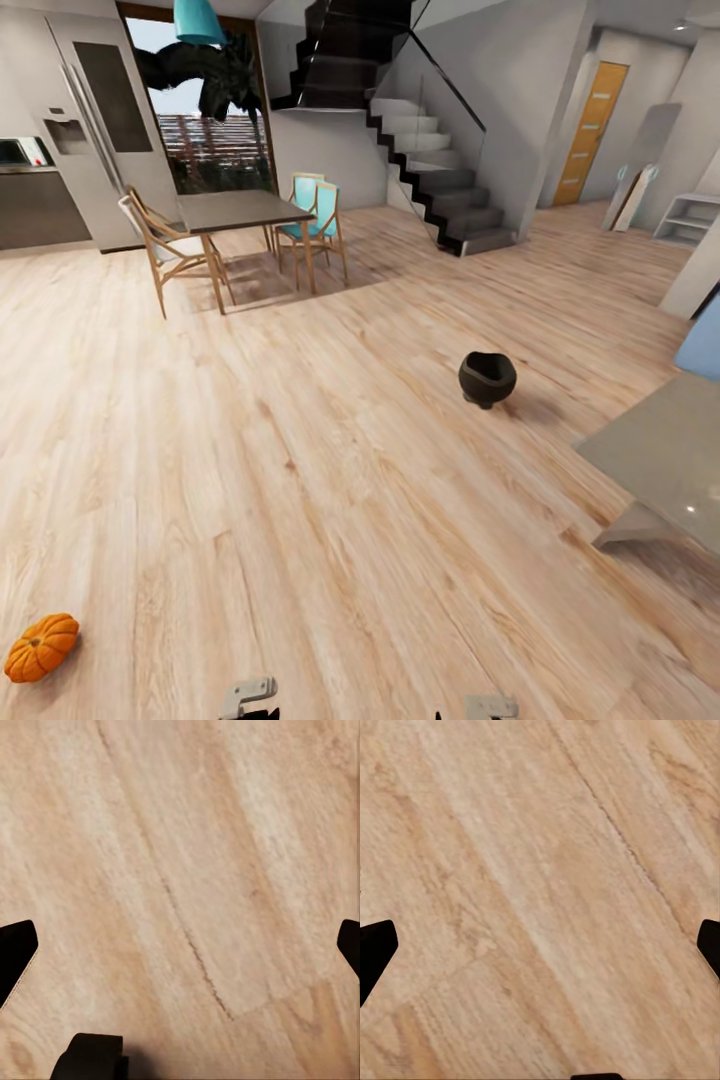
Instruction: Place each of the two pumpkins and all three candles from the living room inside a cabinet in the living room (use any cabinet), then make sure every cabinet is closed, and position the cauldron so it is next to a table in the living room.
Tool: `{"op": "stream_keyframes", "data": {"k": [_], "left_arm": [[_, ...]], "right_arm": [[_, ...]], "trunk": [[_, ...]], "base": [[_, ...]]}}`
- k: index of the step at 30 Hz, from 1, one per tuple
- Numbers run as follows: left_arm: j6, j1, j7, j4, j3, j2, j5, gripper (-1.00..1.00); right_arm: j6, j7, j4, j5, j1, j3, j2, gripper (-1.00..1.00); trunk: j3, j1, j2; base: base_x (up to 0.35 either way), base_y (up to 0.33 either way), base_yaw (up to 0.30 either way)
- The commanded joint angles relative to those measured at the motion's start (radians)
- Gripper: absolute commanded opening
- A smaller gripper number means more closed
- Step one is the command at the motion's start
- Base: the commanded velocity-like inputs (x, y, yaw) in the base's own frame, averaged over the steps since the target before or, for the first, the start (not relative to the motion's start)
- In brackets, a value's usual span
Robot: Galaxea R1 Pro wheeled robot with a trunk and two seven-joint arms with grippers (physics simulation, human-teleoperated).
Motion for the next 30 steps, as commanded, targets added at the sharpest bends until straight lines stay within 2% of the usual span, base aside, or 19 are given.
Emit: {"op": "stream_keyframes", "data": {"k": [1, 7, 17, 30], "left_arm": [[0.0, 0.0, 0.0, 0.0, 0.0, 0.0, 0.0, 1.0], [0.0, 0.0, 0.0, 0.0, 0.0, 0.0, 0.0, 1.0], [0.0, 0.0, 0.0, 0.0, 0.0, 0.0, 0.0, 1.0], [0.0, 0.0, 0.0, 0.0, 0.0, 0.0, 0.0, 1.0]], "right_arm": [[0.0, 0.0, 0.0, 0.0, 0.0, 0.0, 0.0, 1.0], [-0.001, 0.0, -0.001, 0.001, 0.0, 0.0, 0.0, 1.0], [-0.001, 0.0, -0.001, 0.001, 0.0, 0.0, 0.0, 1.0], [-0.001, 0.0, -0.001, 0.002, 0.0, 0.0, 0.001, 1.0]], "trunk": [[0.0, 0.0, 0.0], [0.001, 0.0, 0.0], [0.011, 0.0, 0.0], [0.015, 0.0, 0.0]], "base": [[0.322, 0.0, 0.0], [0.322, 0.0, -0.034], [0.322, 0.0, -0.162], [0.322, 0.0, -0.013]]}}
